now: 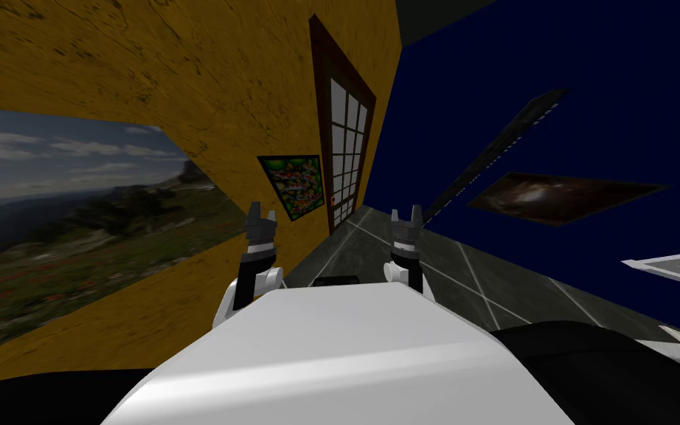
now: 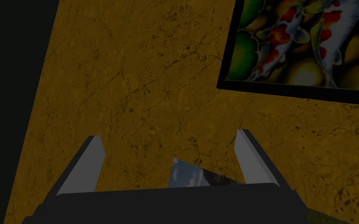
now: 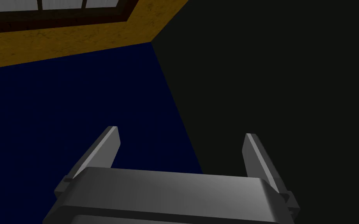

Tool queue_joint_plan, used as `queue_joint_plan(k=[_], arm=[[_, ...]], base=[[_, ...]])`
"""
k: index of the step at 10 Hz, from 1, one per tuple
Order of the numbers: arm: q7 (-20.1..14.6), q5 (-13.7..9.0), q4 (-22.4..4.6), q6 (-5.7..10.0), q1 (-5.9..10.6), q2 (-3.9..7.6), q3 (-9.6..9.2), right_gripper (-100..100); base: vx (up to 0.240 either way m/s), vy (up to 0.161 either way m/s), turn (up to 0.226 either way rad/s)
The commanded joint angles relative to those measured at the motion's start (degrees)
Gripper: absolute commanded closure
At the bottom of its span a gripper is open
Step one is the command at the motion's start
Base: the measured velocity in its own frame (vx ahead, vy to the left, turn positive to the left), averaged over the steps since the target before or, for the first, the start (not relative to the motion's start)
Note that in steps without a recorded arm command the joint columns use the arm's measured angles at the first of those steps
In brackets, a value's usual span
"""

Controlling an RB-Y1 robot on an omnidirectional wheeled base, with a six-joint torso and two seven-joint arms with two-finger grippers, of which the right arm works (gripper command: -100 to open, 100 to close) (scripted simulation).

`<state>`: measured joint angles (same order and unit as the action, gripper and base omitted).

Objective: Pull the door open

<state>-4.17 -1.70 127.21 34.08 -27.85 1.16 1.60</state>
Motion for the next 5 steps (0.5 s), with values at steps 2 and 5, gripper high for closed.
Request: queue_joint_plan(k=[2,5], arm=[[2.42,0.86,-2.98,0.61,1.07,0.61,0.00,-100],[5.09,1.81,-6.26,1.29,2.24,1.18,0.01,-100]], base=[[0.072,-0.069,0.098],[0.054,-0.021,0.072]])
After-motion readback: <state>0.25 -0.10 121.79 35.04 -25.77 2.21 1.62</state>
